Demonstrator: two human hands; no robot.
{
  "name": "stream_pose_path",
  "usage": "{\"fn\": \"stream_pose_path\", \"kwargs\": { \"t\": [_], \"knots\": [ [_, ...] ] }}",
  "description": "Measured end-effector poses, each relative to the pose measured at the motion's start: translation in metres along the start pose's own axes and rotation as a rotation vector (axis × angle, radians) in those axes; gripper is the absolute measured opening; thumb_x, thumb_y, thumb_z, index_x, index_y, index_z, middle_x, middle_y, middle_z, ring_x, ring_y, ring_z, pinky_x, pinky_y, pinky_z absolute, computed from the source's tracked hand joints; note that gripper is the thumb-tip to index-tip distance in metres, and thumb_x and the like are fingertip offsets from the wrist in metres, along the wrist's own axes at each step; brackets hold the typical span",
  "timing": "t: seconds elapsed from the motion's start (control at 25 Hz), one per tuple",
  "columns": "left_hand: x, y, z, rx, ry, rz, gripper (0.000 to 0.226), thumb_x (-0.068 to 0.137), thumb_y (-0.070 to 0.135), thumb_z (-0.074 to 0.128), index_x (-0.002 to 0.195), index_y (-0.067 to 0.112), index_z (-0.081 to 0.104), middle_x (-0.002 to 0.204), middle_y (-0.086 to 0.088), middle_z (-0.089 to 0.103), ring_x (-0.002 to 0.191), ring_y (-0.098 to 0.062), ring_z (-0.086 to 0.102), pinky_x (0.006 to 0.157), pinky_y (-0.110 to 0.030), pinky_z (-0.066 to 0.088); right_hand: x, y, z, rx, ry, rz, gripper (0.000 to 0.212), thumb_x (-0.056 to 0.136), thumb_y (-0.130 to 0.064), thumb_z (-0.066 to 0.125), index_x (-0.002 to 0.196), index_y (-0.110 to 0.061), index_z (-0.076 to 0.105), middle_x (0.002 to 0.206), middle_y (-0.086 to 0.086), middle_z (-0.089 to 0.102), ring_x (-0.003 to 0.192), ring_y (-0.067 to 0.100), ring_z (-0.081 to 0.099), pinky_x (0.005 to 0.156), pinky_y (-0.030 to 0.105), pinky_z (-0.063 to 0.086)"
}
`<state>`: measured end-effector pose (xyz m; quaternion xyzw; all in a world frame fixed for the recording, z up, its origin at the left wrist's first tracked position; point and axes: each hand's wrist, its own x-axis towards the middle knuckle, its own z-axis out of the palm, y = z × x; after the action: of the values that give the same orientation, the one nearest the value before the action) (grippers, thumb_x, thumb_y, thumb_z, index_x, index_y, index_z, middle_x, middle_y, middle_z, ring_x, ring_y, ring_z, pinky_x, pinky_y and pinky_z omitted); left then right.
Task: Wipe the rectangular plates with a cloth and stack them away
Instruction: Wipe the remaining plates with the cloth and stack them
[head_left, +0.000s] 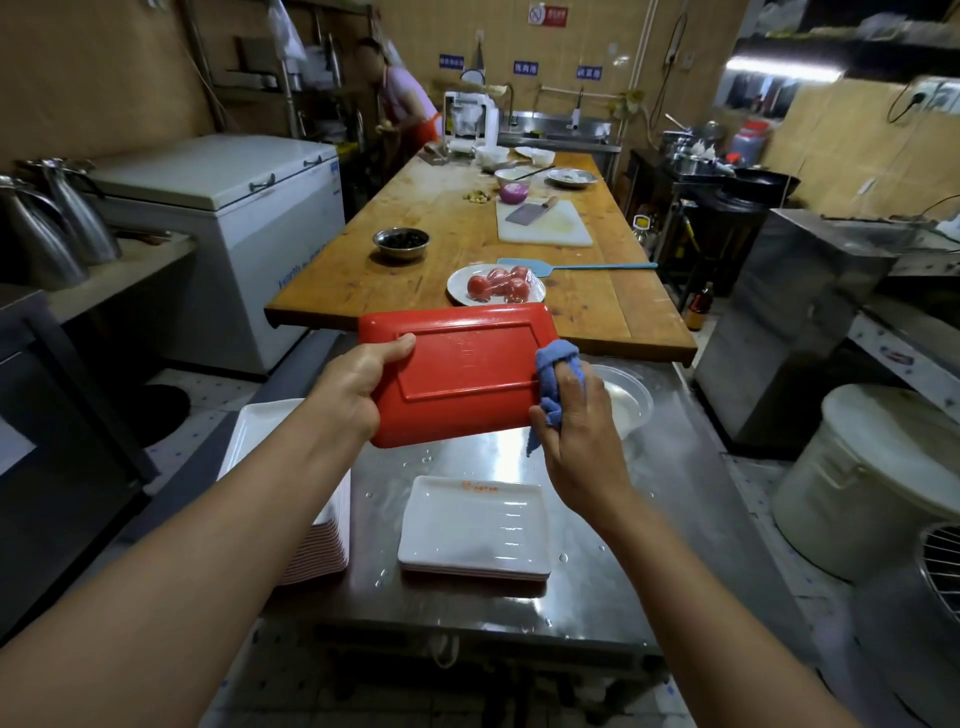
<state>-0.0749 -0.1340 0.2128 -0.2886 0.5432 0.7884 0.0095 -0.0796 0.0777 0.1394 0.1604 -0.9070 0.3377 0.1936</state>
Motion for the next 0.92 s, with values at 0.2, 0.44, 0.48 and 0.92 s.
{"fn": "stream_pose_path", "kwargs": {
  "t": [0.2, 0.44, 0.48, 0.92],
  "knots": [
    [-0.004, -0.001, 0.003, -0.046, 0.025, -0.060, 0.020, 0.080, 0.027, 0.072, 0.090, 0.014, 0.061, 0.062, -0.007, 0.069, 0.060, -0.026, 0.064, 0.048, -0.037, 0.047, -0.003, -0.023, 0.015, -0.106, 0.029, -0.120, 0.061, 0.089, -0.033, 0.053, 0.143, -0.013, 0.034, 0.153, 0.017, 0.018, 0.143, 0.028, 0.014, 0.118, 0.038, 0.010],
    [-0.006, -0.010, 0.000, -0.140, 0.029, -0.148, 0.048, 0.082, 0.039, 0.069, 0.120, 0.011, 0.060, 0.115, -0.014, 0.065, 0.100, -0.032, 0.062, 0.089, -0.051, 0.047, -0.023, -0.080, 0.049, 0.001, -0.112, -0.280, 0.070, 0.080, -0.032, 0.036, 0.146, -0.012, 0.029, 0.155, 0.013, 0.017, 0.145, 0.026, 0.003, 0.119, 0.043, 0.004],
    [-0.005, -0.011, -0.005, -0.146, 0.022, -0.160, 0.052, 0.081, 0.041, 0.069, 0.122, 0.011, 0.059, 0.118, -0.014, 0.064, 0.105, -0.032, 0.061, 0.095, -0.049, 0.045, -0.023, -0.088, 0.052, 0.028, -0.117, -0.289, 0.068, 0.080, -0.031, 0.035, 0.145, -0.012, 0.031, 0.155, 0.012, 0.019, 0.145, 0.025, 0.006, 0.119, 0.042, 0.005],
    [-0.009, -0.010, -0.060, -0.205, 0.127, 0.078, 0.046, 0.081, 0.027, 0.070, 0.122, 0.010, 0.057, 0.111, -0.019, 0.066, 0.096, -0.036, 0.064, 0.074, -0.050, 0.052, 0.035, -0.096, 0.055, 0.008, -0.169, -0.221, 0.057, 0.085, -0.030, 0.034, 0.140, -0.018, 0.044, 0.153, 0.005, 0.029, 0.141, 0.022, 0.023, 0.116, 0.041, 0.016]
  ]
}}
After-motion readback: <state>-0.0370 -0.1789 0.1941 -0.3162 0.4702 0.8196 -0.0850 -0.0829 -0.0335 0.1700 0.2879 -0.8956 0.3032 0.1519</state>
